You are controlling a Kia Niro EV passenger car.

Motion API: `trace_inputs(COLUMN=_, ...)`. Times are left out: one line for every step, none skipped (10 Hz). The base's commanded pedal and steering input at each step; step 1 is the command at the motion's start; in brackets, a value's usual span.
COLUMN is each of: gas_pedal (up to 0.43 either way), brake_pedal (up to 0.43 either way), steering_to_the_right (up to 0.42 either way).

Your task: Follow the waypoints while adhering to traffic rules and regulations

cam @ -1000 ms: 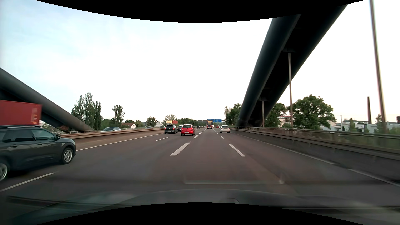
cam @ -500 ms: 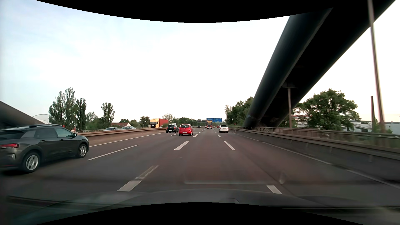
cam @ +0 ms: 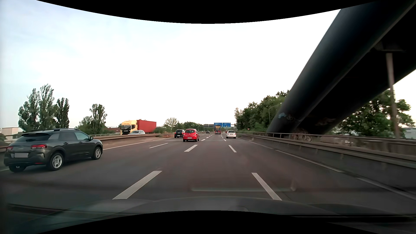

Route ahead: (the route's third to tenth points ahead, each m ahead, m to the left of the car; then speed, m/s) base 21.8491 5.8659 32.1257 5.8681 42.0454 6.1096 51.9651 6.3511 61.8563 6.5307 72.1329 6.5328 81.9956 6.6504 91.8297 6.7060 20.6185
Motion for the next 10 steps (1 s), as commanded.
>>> trace_inputs(gas_pedal=0.209, brake_pedal=0.0, steering_to_the_right=0.0)
trace_inputs(gas_pedal=0.209, brake_pedal=0.0, steering_to_the_right=0.0)
trace_inputs(gas_pedal=0.209, brake_pedal=0.0, steering_to_the_right=0.0)
trace_inputs(gas_pedal=0.197, brake_pedal=0.0, steering_to_the_right=0.001)
trace_inputs(gas_pedal=0.197, brake_pedal=0.0, steering_to_the_right=0.001)
trace_inputs(gas_pedal=0.197, brake_pedal=0.0, steering_to_the_right=0.001)
trace_inputs(gas_pedal=0.197, brake_pedal=0.0, steering_to_the_right=0.001)
trace_inputs(gas_pedal=0.197, brake_pedal=0.0, steering_to_the_right=0.0)
trace_inputs(gas_pedal=0.197, brake_pedal=0.0, steering_to_the_right=0.001)
trace_inputs(gas_pedal=0.197, brake_pedal=0.0, steering_to_the_right=0.0)
